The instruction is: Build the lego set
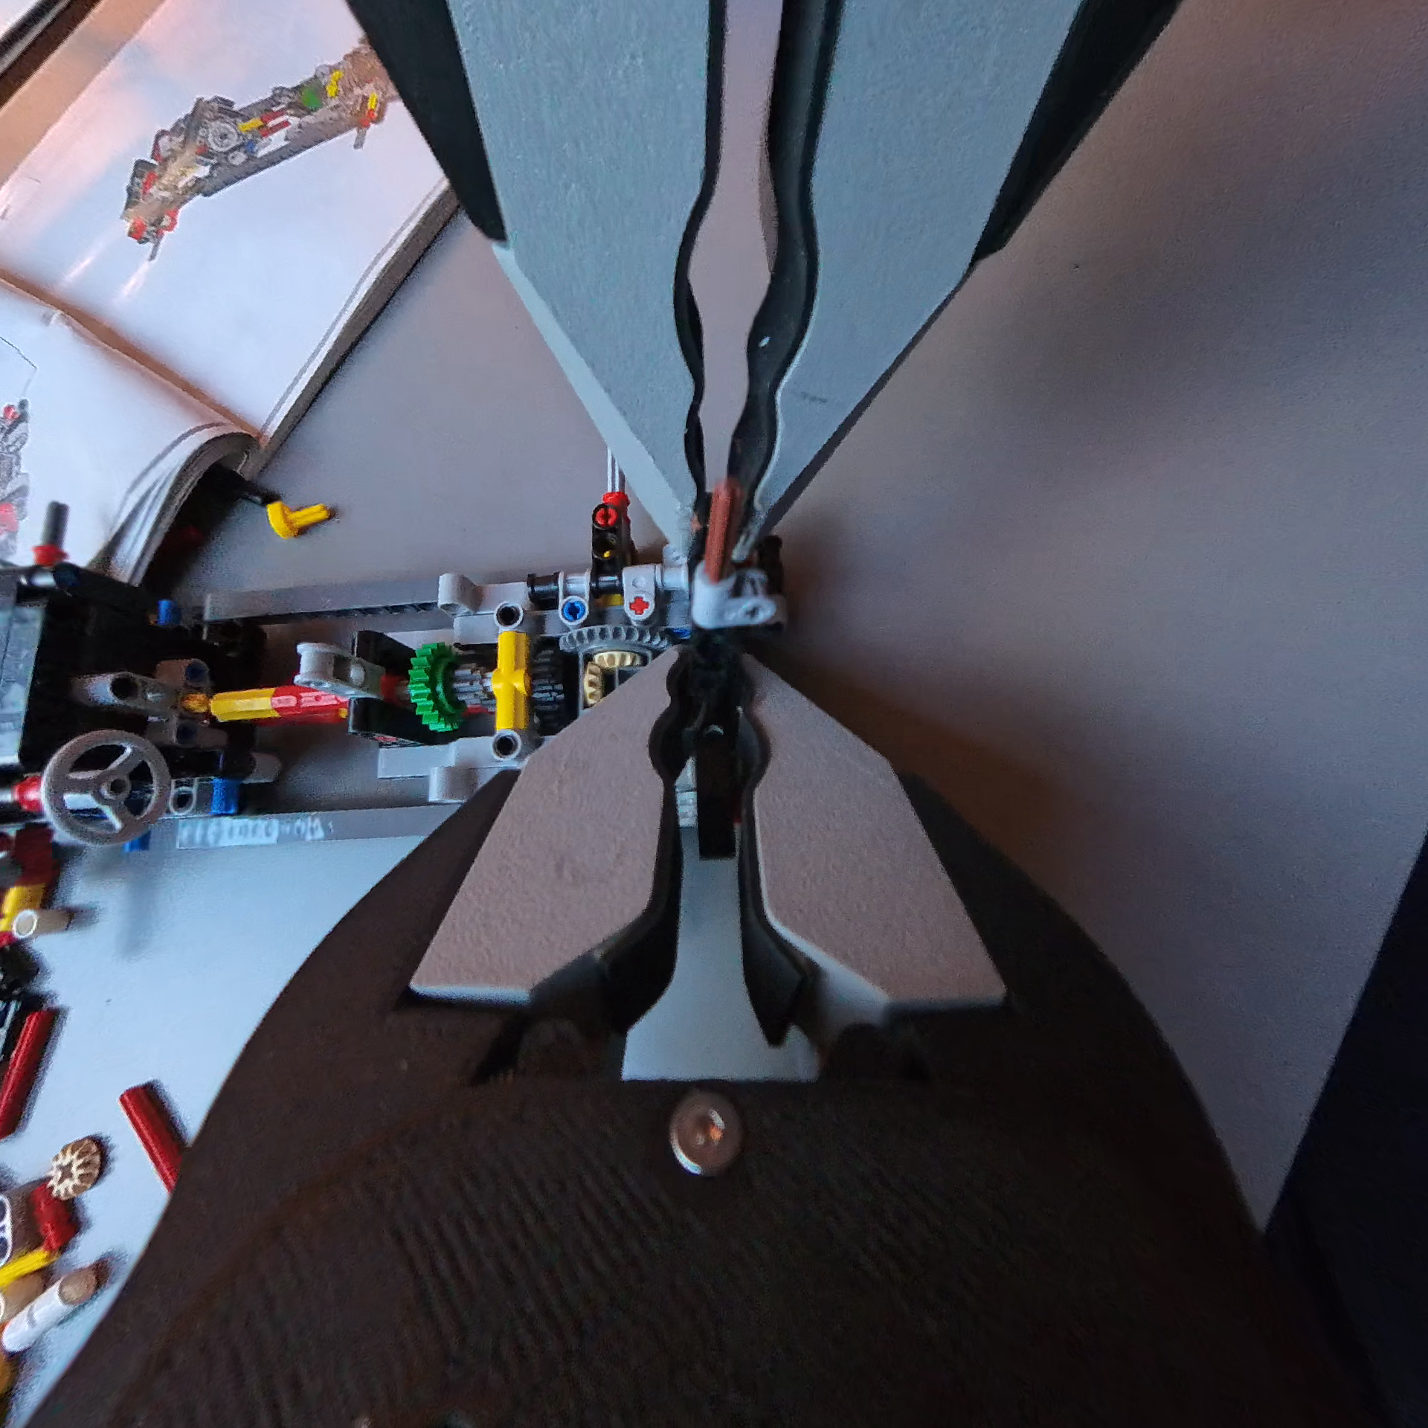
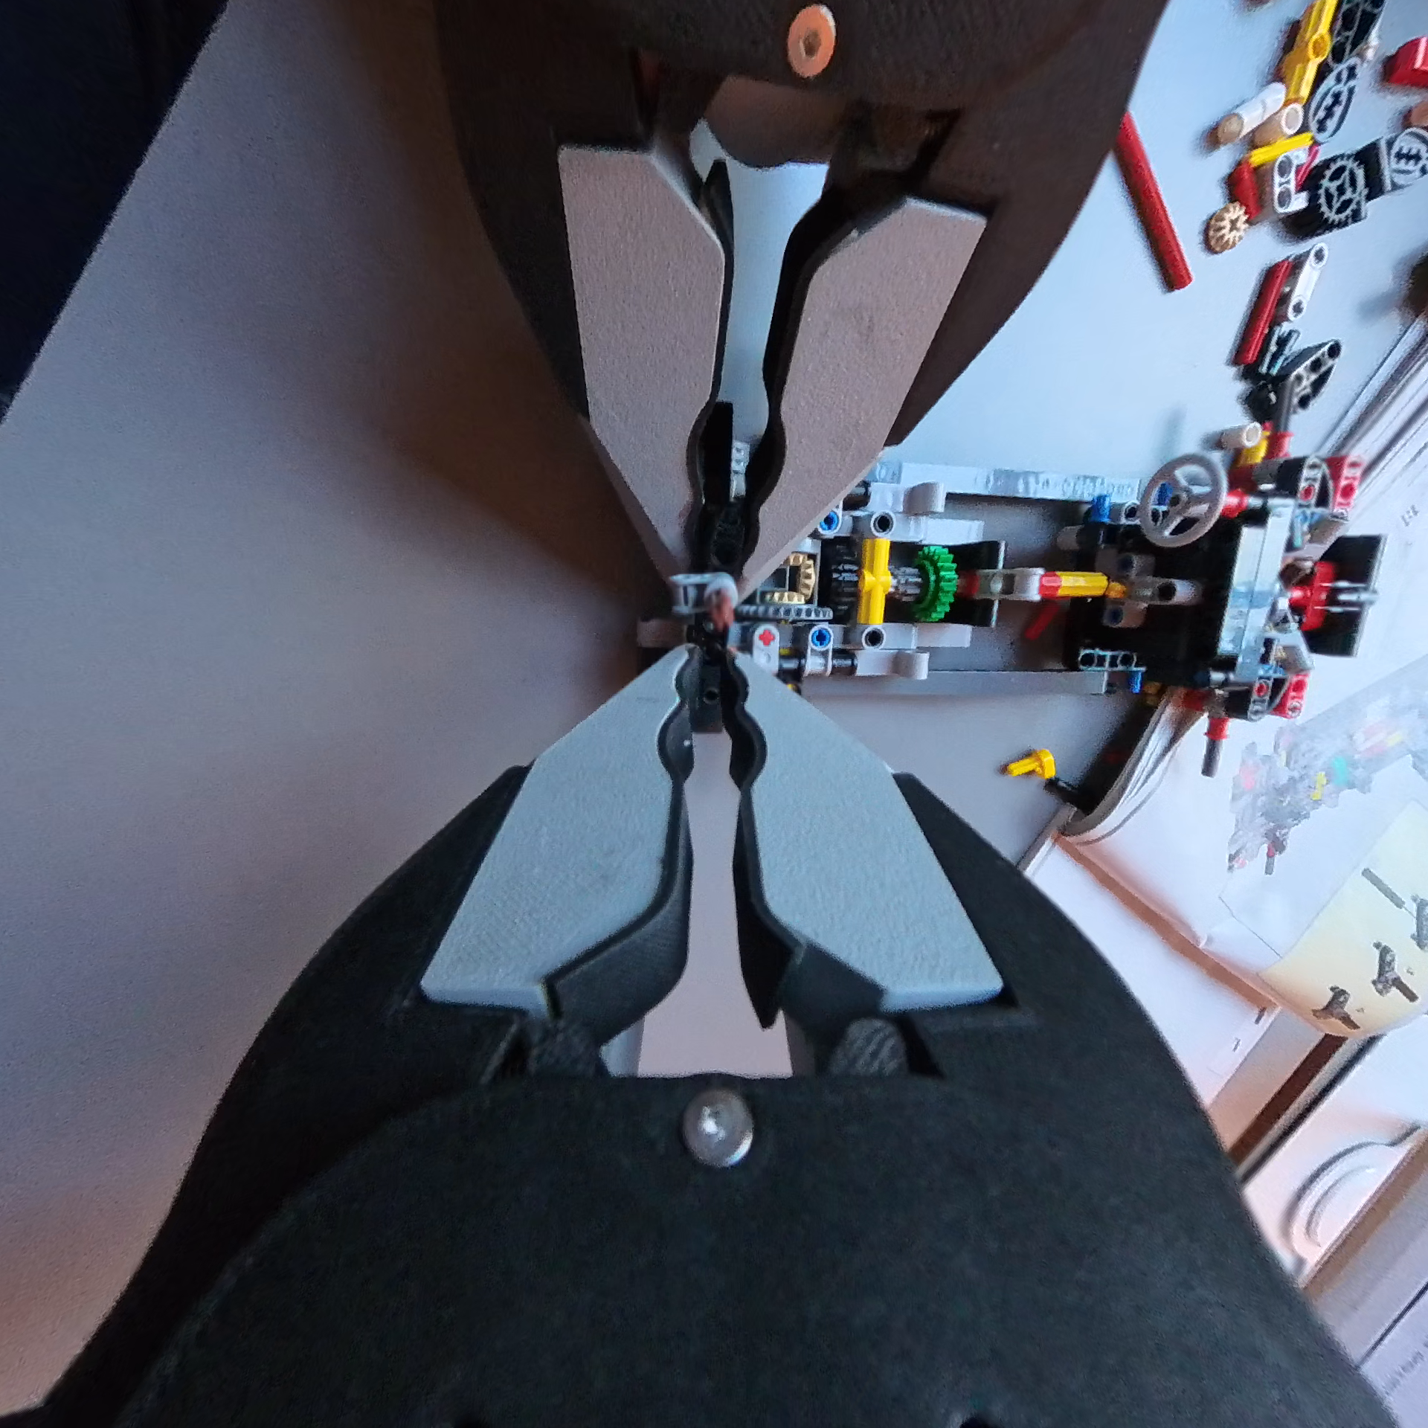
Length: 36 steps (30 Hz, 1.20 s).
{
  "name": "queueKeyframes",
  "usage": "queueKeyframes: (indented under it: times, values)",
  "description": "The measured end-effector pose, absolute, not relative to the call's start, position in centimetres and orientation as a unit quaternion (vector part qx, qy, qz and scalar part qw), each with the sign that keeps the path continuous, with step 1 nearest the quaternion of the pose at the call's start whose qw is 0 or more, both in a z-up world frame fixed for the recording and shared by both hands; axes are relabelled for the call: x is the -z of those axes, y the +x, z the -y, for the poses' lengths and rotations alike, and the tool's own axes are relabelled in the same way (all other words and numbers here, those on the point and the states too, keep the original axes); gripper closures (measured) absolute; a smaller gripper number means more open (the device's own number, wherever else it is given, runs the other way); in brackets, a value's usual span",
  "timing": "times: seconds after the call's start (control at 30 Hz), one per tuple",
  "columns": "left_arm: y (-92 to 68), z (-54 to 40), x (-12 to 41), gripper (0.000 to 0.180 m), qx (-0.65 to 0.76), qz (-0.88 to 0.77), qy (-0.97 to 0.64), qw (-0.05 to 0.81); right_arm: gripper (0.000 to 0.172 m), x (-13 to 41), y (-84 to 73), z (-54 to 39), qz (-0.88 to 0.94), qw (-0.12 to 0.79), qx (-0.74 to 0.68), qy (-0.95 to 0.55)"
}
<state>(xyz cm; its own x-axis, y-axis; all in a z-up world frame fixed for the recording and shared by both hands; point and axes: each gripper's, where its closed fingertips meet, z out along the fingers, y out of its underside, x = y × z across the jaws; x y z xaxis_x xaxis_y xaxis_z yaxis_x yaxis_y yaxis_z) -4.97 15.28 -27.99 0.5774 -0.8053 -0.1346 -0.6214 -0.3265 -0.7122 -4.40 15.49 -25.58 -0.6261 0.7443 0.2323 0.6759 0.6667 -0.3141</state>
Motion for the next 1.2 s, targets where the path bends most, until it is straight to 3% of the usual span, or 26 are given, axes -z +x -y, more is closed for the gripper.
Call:
queueKeyframes:
  times: [0.7,1.0,1.2]
  values:
    - [-5.06,-15.29,28.22,0.174,0.120,-0.443,-0.801,0.385,0.170,26.17,-4.54,-15.41,0.911,0.189,-0.013,-0.366]
    - [-5.05,-15.32,28.26,0.174,0.122,-0.438,-0.801,0.390,0.170,26.14,-4.65,-15.23,0.883,0.235,-0.118,-0.388]
    - [-5.06,-15.38,28.27,0.174,0.123,-0.440,-0.799,0.392,0.169,26.10,-4.50,-15.33,0.892,0.295,0.006,-0.342]
